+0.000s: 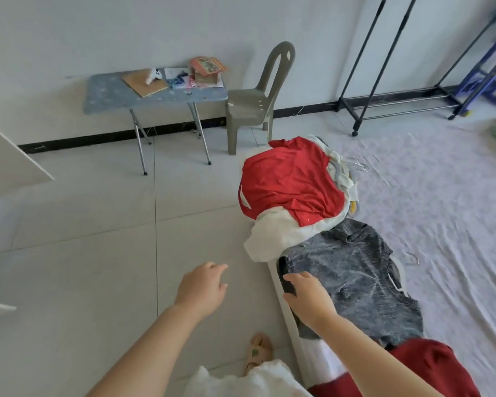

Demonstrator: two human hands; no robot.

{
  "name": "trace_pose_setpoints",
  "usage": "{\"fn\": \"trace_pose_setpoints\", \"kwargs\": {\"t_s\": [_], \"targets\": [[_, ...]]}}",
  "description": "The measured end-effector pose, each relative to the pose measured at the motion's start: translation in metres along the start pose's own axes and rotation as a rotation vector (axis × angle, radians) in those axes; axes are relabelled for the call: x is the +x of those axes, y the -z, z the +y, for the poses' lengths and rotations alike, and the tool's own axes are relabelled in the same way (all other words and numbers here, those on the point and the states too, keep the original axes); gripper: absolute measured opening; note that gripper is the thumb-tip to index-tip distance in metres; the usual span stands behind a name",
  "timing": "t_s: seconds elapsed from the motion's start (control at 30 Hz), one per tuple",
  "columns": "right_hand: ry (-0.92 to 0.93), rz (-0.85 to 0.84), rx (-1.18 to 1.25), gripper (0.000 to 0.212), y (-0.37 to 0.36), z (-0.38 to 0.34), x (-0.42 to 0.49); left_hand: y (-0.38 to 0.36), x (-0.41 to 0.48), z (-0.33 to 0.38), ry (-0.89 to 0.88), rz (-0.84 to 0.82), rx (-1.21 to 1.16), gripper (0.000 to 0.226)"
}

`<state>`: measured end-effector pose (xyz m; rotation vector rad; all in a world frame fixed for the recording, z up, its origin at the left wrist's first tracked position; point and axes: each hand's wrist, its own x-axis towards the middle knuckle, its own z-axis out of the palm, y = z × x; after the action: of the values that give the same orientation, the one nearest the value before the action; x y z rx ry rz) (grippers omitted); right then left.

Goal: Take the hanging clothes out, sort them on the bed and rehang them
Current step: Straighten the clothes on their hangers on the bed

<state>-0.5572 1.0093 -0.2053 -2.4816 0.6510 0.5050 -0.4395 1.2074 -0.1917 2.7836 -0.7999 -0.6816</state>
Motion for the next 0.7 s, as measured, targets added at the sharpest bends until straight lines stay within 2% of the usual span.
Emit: {"fn": "trace_pose_setpoints", "kwargs": {"t_s": [0.13, 0.33, 0.7], "targets": [[0.014, 0.014, -0.009, 0.043, 0.035, -0.020, 0.060, 0.042, 0.060, -0.002, -0.024, 0.039, -0.005, 0.046], [-0.040, 0.025, 0.061, 0.045, 0.065, -0.045, 0.133, 0.076, 0.146, -0.015, -0.102, -0.013, 0.034, 0.048], [-0.309, 0.163, 0.163, 0.044, 0.110, -0.095, 0.262, 0.164, 0.344, -0.045, -0.415, -0.112, 0.216, 0.047]]}}
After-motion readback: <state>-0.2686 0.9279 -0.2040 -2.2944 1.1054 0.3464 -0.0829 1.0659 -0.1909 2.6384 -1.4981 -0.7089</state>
